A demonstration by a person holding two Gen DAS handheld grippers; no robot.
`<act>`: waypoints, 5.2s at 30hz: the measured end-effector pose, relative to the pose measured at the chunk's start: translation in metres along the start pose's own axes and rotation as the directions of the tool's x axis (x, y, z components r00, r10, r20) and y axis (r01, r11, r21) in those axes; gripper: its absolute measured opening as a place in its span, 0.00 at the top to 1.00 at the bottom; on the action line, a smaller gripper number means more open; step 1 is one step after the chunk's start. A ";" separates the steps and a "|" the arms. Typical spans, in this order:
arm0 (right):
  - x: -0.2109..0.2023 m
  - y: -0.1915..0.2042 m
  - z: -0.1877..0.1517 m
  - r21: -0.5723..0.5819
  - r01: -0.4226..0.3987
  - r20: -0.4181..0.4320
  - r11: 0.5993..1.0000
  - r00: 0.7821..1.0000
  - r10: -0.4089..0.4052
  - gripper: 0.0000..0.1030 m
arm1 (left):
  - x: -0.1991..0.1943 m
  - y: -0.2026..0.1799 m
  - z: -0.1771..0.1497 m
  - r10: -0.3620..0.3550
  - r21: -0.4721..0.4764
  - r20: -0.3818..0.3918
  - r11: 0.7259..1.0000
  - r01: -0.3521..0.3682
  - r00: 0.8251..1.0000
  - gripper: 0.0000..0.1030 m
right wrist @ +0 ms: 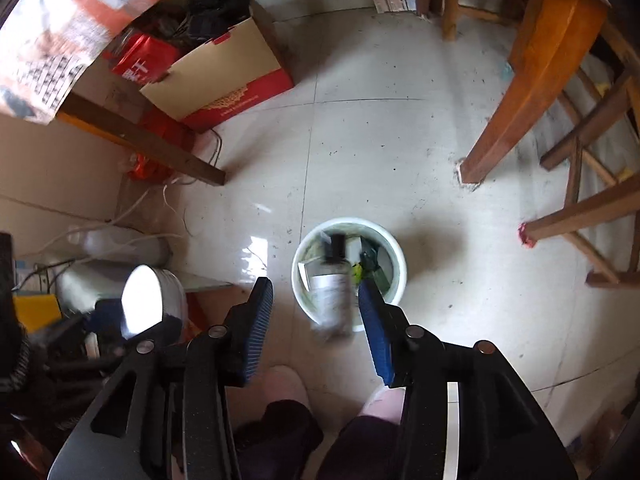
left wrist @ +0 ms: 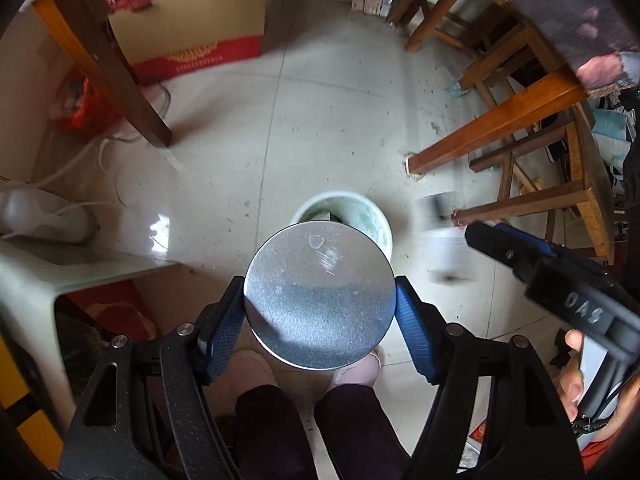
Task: Collect trash
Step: 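Carry the silver lid and small clear bottle down over the white bin, then open both tools over the white bin, dropping the lid and bottle, then raise both open tools back up toward the table, then grasp the clear plastic container with the left tool while the right tool grasps the brown paper label, then carry the clear container and brown paper label down over the white bin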
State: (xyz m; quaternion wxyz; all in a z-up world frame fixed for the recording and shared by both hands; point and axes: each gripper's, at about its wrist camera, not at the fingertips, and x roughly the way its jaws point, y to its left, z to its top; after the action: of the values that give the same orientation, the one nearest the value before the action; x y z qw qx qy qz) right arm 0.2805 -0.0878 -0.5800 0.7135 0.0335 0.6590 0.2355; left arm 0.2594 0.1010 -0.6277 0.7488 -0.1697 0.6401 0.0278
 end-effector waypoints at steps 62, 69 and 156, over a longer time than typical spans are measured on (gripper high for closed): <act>-0.503 0.190 0.007 0.067 0.132 0.718 0.989 0.682 -0.140 0.15 | -0.568 -0.082 0.036 -0.191 0.349 0.647 0.935 -0.064 0.738 0.04; -0.523 0.191 0.017 0.100 0.157 0.782 0.982 0.598 -0.176 0.01 | -0.581 -0.085 0.050 -0.195 0.354 0.671 0.932 -0.078 0.715 0.02; -0.319 0.045 0.392 0.116 0.200 0.348 0.973 0.909 -0.228 0.56 | -0.207 -0.136 0.615 -0.043 0.111 0.226 0.994 0.018 0.973 0.99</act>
State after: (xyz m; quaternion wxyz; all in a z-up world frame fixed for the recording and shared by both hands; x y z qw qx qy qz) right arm 0.6359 -0.0662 -0.2188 0.8414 0.0314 0.5261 0.1198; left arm 0.8412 0.1875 -0.3221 0.8258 -0.1344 0.5477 0.0007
